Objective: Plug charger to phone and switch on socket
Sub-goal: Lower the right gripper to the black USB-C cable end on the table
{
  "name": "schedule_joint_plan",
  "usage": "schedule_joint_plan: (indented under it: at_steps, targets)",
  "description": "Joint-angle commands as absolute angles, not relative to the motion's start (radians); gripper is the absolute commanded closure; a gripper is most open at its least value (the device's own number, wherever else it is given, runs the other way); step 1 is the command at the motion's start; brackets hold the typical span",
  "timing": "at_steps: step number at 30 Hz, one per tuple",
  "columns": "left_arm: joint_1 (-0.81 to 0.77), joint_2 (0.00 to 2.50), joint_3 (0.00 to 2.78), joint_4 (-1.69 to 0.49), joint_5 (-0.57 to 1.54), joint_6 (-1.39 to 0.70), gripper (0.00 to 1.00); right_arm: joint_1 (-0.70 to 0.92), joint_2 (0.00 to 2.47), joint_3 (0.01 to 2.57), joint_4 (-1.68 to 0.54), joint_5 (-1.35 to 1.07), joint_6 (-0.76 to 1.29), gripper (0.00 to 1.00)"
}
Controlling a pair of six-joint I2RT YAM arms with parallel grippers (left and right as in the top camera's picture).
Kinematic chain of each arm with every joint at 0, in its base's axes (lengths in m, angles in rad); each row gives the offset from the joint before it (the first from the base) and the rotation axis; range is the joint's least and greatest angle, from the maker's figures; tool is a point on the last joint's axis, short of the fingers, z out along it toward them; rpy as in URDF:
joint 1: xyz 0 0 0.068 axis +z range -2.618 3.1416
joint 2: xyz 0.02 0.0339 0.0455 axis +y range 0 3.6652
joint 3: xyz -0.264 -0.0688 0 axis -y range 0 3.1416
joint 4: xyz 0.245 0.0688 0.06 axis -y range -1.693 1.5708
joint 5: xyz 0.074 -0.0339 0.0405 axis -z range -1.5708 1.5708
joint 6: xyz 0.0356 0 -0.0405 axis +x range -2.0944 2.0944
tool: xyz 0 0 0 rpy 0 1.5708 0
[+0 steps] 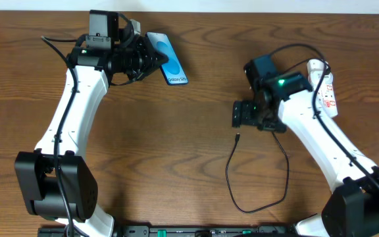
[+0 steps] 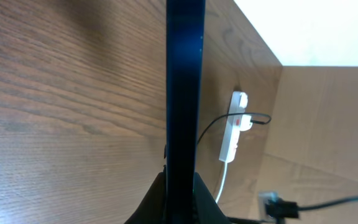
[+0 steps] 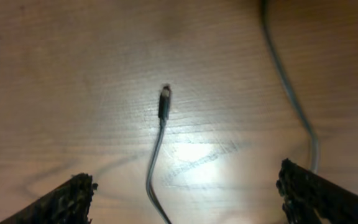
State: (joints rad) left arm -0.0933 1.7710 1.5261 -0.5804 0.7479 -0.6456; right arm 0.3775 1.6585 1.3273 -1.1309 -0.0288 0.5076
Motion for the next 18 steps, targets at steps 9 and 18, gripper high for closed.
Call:
schedule_joint_plan:
  at_steps: [9,18]
  targets:
    - [-0.090,1.744,1.541,-0.580,0.754,-0.572,0.93,0.426,1.690,1.135,-0.939,-0.050,0.696,0.40]
    - [-0.090,1.744,1.541,-0.591,0.754,-0.572,0.93,0.405,1.845,1.133,-0.919,-0.046,0.715,0.54]
